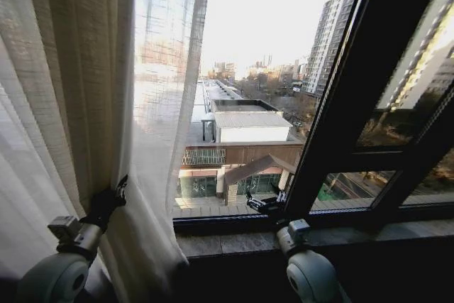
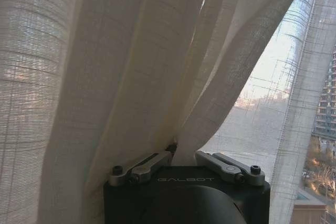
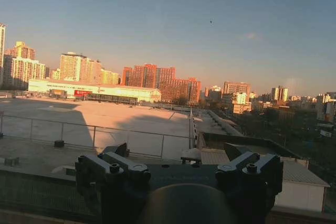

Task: Open the curtains by pulling them apart, changing their state from closed to fully open.

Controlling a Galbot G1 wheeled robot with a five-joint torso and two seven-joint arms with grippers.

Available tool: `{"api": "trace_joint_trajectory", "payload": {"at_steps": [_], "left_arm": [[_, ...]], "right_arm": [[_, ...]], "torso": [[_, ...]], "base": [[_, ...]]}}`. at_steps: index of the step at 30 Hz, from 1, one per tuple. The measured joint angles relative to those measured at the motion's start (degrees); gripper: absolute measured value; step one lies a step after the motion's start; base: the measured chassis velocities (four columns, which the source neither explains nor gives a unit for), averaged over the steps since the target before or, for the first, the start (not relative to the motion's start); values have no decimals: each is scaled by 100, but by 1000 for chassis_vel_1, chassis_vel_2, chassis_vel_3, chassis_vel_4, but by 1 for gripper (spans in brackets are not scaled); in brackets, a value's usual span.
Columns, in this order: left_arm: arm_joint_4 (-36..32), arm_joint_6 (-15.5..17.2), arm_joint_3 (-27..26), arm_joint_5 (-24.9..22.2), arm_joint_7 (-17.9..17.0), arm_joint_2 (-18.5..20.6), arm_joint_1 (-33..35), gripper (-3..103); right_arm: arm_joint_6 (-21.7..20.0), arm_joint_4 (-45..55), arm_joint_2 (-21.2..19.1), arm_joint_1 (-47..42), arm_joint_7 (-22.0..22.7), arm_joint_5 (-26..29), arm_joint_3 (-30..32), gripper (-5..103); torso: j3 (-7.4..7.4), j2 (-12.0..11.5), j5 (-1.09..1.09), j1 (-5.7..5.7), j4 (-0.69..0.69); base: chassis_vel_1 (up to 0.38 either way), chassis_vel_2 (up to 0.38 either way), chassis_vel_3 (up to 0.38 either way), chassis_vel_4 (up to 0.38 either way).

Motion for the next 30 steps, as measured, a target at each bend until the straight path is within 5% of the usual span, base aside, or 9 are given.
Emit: {"api": "trace_joint_trajectory", "payload": {"at_steps": [30], "left_arm": [[186, -103, -1333, 106, -971, -317, 259, 0]], "right_arm": [[41, -275, -116, 194, -144, 20, -300, 100]], "torso": [[0, 0, 2, 0, 0]], "base": [[-11, -8, 8, 3]]}}
